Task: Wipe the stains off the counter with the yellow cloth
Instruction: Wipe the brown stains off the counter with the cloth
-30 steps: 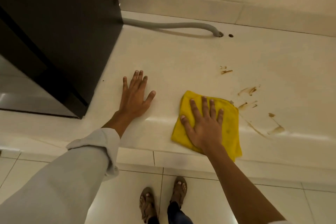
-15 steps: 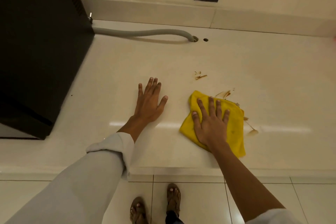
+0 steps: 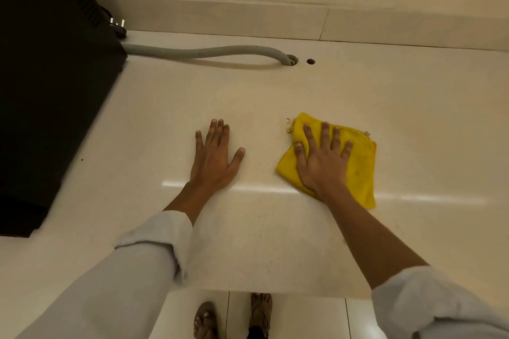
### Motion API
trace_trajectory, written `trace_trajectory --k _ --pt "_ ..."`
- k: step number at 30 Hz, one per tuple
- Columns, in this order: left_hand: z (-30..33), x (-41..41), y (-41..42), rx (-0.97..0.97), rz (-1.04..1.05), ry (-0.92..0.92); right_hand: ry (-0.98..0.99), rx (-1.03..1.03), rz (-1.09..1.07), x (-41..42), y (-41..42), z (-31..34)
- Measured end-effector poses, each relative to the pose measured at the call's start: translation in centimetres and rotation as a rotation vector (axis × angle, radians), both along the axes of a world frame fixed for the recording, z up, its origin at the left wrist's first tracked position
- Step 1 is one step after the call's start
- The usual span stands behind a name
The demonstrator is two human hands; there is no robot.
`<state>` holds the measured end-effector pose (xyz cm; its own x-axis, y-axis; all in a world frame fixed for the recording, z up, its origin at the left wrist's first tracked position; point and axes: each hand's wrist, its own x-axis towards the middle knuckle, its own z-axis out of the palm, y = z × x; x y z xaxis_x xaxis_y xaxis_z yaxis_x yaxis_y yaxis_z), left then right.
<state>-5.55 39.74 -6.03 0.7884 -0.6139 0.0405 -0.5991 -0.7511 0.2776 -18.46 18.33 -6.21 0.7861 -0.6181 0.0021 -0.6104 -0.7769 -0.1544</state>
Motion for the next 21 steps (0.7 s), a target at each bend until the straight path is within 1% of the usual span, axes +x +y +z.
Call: trace_trajectory --k 5,10,16,21 --pt "-0.3 -0.1 -0.1 -0.020 -0.011 -0.028 0.019 0.011 0.029 5.1 -1.9 0.2" --pt "-0.4 -0.1 -0.1 -0.104 0.008 -0.051 0.043 0.001 0.089 8.7 0.1 0.5" --pt "-0.1 -0.2 0.1 -0.227 -0.006 -0.046 0.030 0.001 0.215 7.4 5.5 0.7" --pt "0.2 -0.2 0.4 -0.290 -0.034 -0.019 -0.017 0.024 0.239 3.7 9.9 0.5"
